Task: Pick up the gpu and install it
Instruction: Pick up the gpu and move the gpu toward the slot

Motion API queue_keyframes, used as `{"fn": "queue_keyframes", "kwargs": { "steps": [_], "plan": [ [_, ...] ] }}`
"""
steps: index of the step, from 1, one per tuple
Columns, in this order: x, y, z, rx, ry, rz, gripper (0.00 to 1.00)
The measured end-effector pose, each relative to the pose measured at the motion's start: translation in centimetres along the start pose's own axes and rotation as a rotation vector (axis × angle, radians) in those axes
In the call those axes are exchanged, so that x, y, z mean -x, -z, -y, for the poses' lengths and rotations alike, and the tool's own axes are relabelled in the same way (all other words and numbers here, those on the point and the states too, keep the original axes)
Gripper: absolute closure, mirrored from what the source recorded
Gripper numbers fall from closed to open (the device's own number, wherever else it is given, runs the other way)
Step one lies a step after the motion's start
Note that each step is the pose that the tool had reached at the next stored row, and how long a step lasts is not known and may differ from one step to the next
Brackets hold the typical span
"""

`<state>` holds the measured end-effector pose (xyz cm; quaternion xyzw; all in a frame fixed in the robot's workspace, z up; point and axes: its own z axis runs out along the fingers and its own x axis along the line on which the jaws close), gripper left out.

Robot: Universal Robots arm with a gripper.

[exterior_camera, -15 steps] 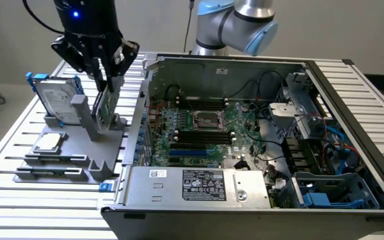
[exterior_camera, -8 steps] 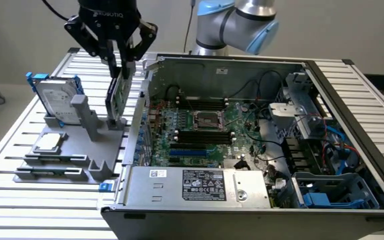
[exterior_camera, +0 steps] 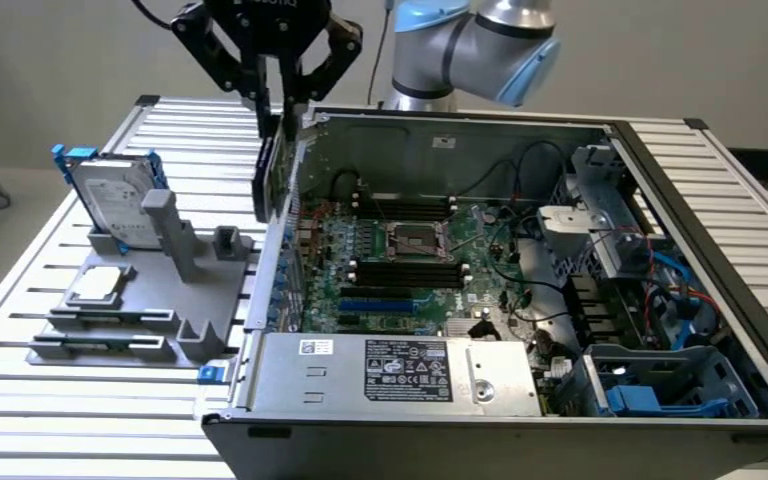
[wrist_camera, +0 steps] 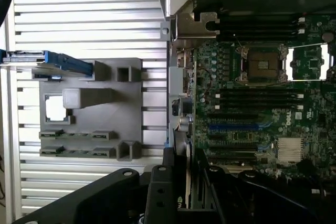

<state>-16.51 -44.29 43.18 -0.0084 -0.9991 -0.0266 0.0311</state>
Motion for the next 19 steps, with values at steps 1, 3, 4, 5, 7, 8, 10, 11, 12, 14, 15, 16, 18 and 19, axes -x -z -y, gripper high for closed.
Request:
{"fn": "queue_keyframes", "kwargs": {
  "steps": [1,3,4,5,7,8,10,11,12,14,15,16,18,19],
  "plan": [
    [0.5,-0.03,-0.01,0.0001,0.000,0.0000,0.74],
    [1.4,-0.18,-0.01,0.0001,0.000,0.0001,0.74],
    [1.9,-0.29,-0.01,0.0000,0.000,0.0001,0.74],
    [2.3,-0.42,-0.01,-0.0001,0.000,0.0000,0.74],
    [3.2,-0.71,-0.01,-0.0005,0.000,0.0000,0.74],
    [3.7,-0.86,-0.01,-0.0005,0.000,0.0001,0.74],
    [4.6,-1.17,-0.01,-0.0009,0.000,0.0001,0.74],
    [5.1,-1.32,-0.01,-0.0011,0.000,0.0001,0.74],
    [5.6,-1.47,-0.01,-0.0012,0.000,0.0000,0.74],
    [6.5,-1.78,0.00,-0.0013,0.000,0.0002,0.74],
    [7.0,-1.94,0.00,-0.0015,0.000,0.0001,0.74],
    [7.4,-2.09,0.00,-0.0016,0.000,0.0002,0.74],
    [8.4,-2.40,0.00,-0.0020,0.000,0.0001,0.74],
    [8.8,-2.55,0.00,-0.0022,0.000,0.0001,0.74]
  ]
}}
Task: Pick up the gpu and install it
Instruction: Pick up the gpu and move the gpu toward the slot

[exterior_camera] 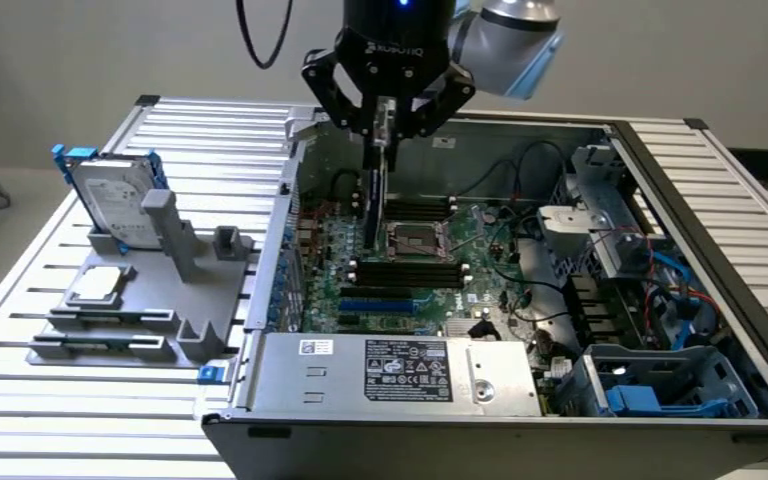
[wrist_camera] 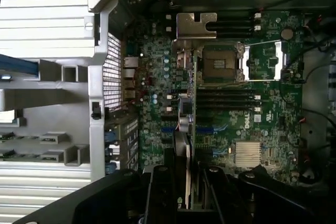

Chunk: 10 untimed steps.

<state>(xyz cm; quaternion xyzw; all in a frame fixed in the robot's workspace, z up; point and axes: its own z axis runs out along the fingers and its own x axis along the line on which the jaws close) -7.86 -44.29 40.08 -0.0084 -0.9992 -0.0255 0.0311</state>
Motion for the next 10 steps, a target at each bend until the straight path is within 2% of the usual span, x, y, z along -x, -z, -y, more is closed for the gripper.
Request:
{"fn": "queue_keyframes", "kwargs": {
  "steps": [10],
  "plan": [
    [4.5,-1.45,-0.01,-0.0012,0.000,-0.0007,0.74]
  ]
}}
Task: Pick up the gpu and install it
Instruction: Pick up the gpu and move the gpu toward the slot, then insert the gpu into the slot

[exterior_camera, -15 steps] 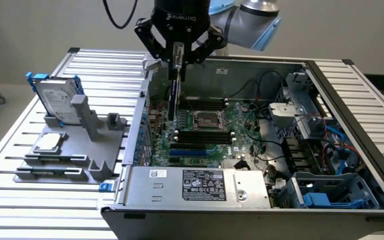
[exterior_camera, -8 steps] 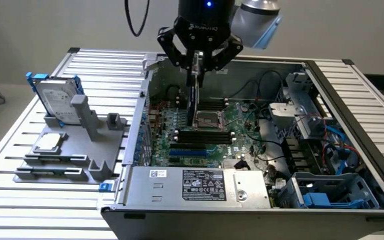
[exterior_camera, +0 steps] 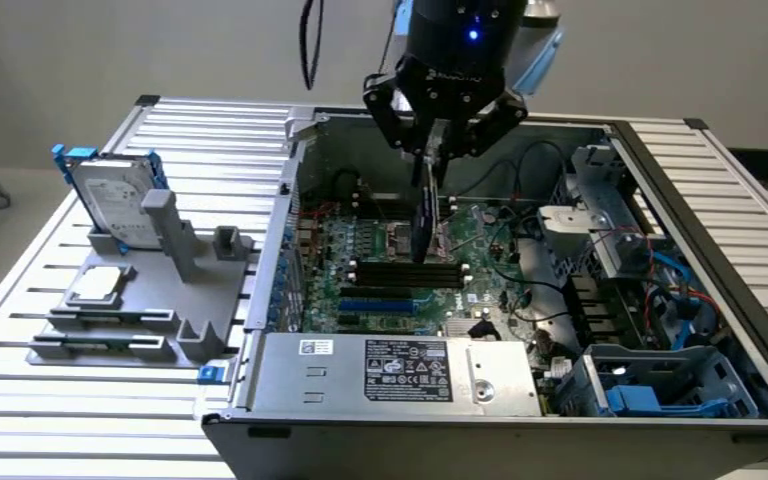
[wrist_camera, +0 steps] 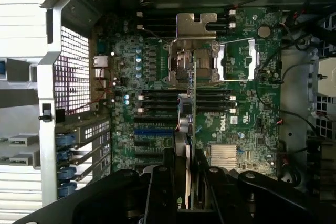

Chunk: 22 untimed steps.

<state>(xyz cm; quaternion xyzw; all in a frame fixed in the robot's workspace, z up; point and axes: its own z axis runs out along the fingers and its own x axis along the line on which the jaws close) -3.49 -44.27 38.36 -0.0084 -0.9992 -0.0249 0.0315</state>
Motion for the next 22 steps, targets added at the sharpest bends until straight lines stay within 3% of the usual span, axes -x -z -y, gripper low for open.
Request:
{"fn": "queue_keyframes", "kwargs": {
  "steps": [2,20,22],
  "plan": [
    [0.03,0.01,0.00,0.0002,-0.001,-0.0022,0.74],
    [0.03,-0.05,0.01,0.0015,-0.016,-0.0013,0.74],
    [0.01,-0.24,0.02,0.0045,0.002,-0.0005,0.74]
  ]
}}
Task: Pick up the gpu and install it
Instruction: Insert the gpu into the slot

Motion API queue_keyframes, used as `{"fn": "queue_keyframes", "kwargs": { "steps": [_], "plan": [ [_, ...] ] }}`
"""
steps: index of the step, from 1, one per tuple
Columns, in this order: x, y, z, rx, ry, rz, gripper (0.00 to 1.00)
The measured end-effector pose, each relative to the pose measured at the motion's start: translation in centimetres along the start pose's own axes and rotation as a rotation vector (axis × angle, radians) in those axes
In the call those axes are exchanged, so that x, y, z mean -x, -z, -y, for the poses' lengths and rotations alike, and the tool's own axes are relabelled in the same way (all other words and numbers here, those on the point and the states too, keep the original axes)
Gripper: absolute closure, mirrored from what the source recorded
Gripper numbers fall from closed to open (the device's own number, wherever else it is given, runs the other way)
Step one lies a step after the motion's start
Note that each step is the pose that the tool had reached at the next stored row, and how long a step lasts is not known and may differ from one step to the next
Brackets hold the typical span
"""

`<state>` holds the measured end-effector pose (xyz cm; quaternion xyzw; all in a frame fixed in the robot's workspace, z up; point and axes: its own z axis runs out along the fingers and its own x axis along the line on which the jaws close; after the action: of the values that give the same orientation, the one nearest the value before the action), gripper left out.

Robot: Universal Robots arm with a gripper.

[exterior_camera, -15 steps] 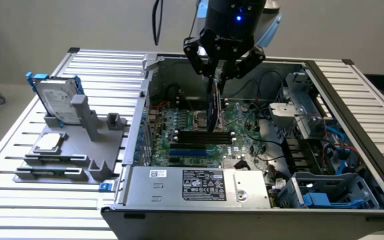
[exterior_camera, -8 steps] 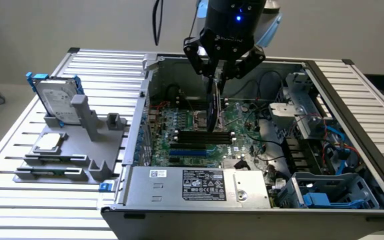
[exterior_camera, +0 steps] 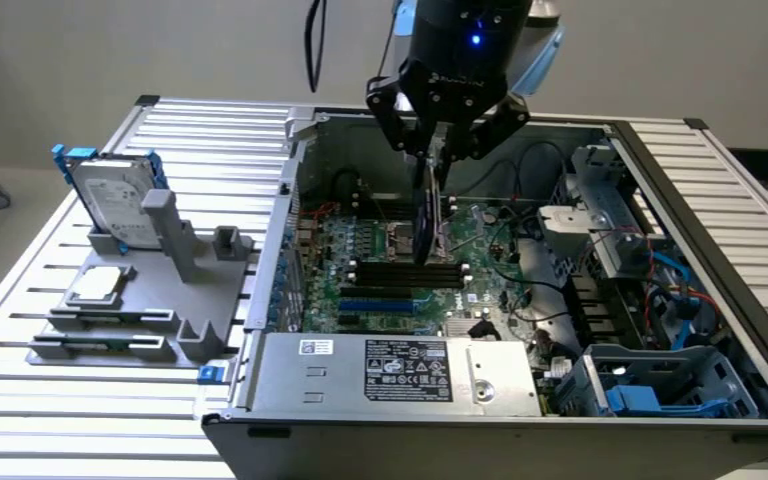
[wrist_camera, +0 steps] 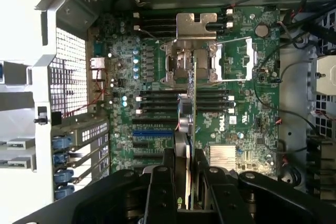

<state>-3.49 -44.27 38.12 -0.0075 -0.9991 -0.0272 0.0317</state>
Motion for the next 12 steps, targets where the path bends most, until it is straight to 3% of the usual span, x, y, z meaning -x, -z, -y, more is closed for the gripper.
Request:
{"fn": "queue_keyframes", "kwargs": {
  "steps": [6,12],
  "plan": [
    [0.03,-0.45,0.02,0.0057,0.106,-0.0017,0.74],
    [0.07,-1.05,0.06,0.0020,0.216,-0.0070,0.74]
  ]
}}
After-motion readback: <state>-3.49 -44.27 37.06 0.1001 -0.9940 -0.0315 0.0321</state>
